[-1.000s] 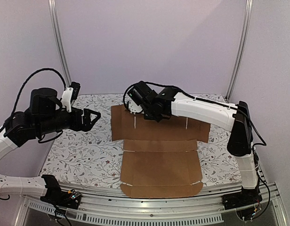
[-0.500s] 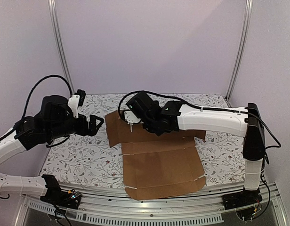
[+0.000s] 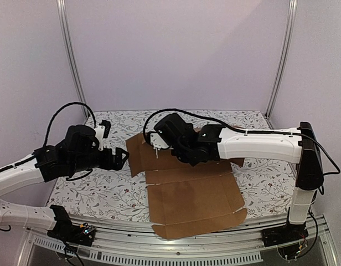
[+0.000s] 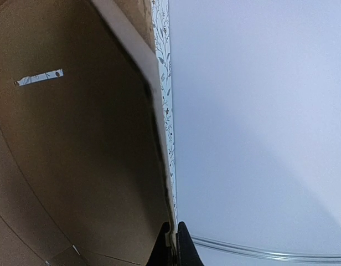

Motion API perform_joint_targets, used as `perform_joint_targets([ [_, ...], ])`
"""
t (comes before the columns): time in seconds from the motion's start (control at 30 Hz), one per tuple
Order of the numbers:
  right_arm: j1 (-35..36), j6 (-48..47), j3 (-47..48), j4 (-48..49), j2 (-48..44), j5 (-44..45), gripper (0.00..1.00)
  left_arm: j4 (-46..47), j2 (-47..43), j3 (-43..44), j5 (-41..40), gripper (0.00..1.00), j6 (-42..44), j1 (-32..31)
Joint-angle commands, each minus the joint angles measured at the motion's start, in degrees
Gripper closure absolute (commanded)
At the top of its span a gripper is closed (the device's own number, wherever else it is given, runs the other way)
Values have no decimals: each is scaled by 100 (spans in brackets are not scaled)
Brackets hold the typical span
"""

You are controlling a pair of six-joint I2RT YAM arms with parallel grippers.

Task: Fold the paper box

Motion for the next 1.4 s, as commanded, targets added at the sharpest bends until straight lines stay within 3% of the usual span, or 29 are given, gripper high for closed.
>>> perform_joint_targets([
  [0.0,50,379,-68,-45,-348,-68,100,804,188,-286,375,3,-19,-39],
  [0.33,126,688,-134,-427,-642,-95,100,1748,895,-476,496,16,141,-17],
  [0.73,181,850,-185,-527,-779,-72,100,2138,489,-859,437,57,257,-17],
  [1.0,258,959,-185,-575,-840,-112,100,2495,509,-935,626,77,310,-8],
  [1.13,269,1018,-159,-597,-841,-140,100,2492,519,-906,705,98,400,-8],
  [1.27,279,1099,-149,-615,-857,-197,100,2471,498,-900,705,100,424,-10],
  [1.37,279,1129,-200,-614,-899,-219,91,2404,440,-883,671,100,452,-8],
])
